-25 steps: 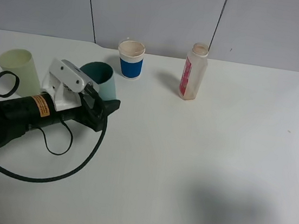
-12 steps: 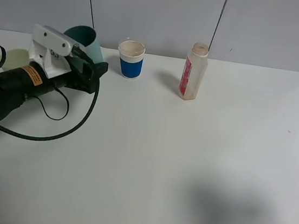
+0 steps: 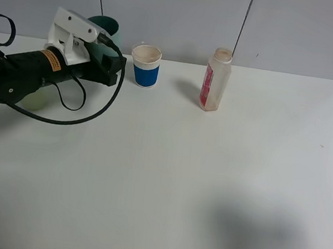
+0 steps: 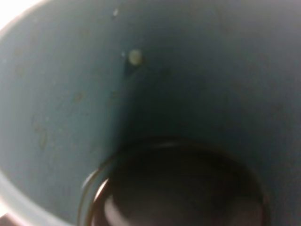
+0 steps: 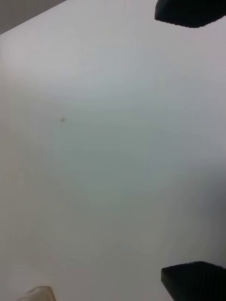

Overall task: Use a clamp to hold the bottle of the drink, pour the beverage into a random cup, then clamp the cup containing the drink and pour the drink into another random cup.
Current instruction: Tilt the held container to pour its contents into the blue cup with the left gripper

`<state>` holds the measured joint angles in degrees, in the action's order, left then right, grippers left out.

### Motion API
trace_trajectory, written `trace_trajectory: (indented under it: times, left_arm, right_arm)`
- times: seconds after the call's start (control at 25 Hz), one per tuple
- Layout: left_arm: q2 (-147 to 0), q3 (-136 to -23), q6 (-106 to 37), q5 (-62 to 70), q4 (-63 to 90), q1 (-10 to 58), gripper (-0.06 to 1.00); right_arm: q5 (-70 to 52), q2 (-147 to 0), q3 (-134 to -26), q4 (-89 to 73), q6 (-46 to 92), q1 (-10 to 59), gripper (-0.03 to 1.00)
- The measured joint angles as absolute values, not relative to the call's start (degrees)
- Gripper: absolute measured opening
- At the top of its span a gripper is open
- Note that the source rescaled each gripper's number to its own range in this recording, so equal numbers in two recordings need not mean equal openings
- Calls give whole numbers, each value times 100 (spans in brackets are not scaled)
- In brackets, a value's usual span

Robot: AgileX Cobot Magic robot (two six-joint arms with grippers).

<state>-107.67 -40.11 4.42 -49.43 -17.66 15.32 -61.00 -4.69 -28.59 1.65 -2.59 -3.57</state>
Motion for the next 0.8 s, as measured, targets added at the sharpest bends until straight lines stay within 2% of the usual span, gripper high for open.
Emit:
trace_trajectory:
  times: [0.8]
  left_arm:
    - [-10762, -5577, 62, -1829, -2395, 1265, 1]
  right_arm:
    - [-6100, -469, -2859, 165, -259, -357, 100]
